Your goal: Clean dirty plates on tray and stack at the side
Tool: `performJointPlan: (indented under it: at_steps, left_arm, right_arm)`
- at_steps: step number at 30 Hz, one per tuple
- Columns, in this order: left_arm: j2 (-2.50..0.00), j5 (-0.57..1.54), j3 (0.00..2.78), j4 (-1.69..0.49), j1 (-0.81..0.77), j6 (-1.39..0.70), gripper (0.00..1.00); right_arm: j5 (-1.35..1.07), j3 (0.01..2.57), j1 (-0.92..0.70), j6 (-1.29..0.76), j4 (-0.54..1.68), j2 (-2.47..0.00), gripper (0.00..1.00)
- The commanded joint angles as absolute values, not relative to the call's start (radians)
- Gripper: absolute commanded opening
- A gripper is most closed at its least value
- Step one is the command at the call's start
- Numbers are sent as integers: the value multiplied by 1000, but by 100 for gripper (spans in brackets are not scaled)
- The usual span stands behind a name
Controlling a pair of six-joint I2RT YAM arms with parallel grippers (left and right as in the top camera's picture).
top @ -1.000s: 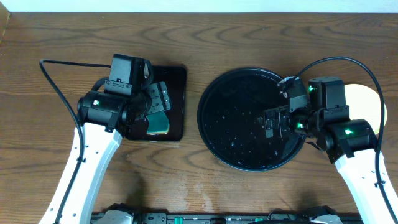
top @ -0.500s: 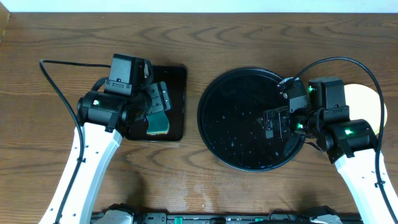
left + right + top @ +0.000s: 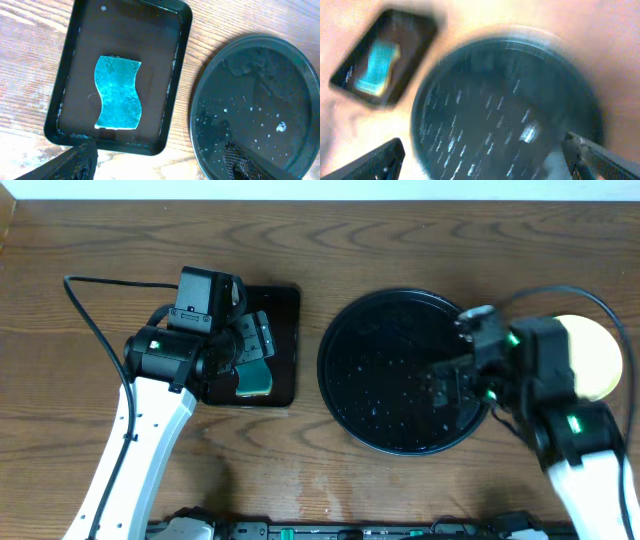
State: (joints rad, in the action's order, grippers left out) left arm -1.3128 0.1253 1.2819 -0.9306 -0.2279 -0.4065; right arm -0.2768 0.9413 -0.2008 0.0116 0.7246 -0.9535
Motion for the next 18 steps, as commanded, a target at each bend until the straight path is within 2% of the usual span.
performJointPlan:
  at_steps: [1, 9, 18]
  left_arm:
    - [-1313, 123, 1309, -929, -224, -397, 81]
    - [-1313, 123, 1309, -929, -224, -397, 82]
    - [-1313, 123, 1309, -929, -224, -397, 82]
  right_arm:
    - [-160, 825, -214, 88, 612, -728, 99]
    - [-128, 482, -144, 88, 430, -274, 99]
    - [-129, 226, -59, 83, 299, -14, 99]
